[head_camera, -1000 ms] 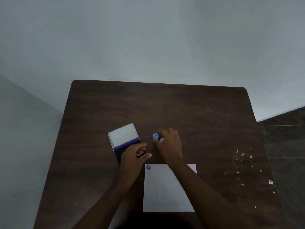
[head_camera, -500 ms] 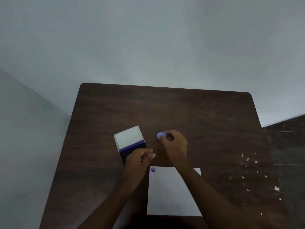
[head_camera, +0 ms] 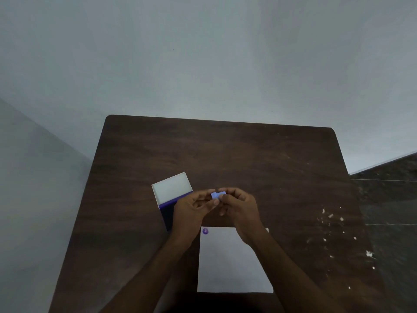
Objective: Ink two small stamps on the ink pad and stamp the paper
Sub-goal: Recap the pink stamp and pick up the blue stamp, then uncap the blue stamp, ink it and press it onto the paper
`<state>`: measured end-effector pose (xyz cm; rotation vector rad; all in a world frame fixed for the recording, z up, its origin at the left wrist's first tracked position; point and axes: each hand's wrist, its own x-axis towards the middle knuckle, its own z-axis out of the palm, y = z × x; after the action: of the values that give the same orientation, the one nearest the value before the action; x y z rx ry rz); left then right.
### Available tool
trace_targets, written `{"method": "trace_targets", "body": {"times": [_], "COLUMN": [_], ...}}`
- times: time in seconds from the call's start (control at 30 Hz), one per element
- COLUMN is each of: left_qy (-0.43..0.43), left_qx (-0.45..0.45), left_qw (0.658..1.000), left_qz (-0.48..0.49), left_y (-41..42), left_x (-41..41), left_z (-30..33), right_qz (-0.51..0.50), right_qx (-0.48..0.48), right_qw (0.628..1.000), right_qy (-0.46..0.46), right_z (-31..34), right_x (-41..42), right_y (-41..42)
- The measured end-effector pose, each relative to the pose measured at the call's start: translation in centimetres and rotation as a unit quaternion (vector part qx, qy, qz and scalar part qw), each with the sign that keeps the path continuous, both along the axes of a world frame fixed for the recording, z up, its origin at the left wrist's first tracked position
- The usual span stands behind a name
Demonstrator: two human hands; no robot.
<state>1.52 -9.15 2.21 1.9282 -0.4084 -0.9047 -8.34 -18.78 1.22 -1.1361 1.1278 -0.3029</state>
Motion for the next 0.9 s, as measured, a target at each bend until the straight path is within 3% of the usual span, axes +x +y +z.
{"method": "trace_targets", "body": {"times": [0.5,0.7,0.9], "left_qy": [0.022,0.079,0.053], "left_qx": [-0.059,-0.078,-0.047], "left_qw": [0.997,0.988,0.985], "left_qz": [0.033,0.110,0.160], "left_y": [3.3,8.2,12.2], "left_x": [0.5,2.7,4.4], "left_z": [0.8,-0.7,-2.4], "right_qz": [-0.033,0.008,0.043], "right_qx": [0.110,0.244,0.339], "right_qw": [0.991,0.955,0.918], "right_qy": [-0.065,-0.170,-0.200], "right_z": [2.2,3.0,4.0], "right_x": [0.2,0.6,2.3], "right_y": [1.9,3.6,5.9]}}
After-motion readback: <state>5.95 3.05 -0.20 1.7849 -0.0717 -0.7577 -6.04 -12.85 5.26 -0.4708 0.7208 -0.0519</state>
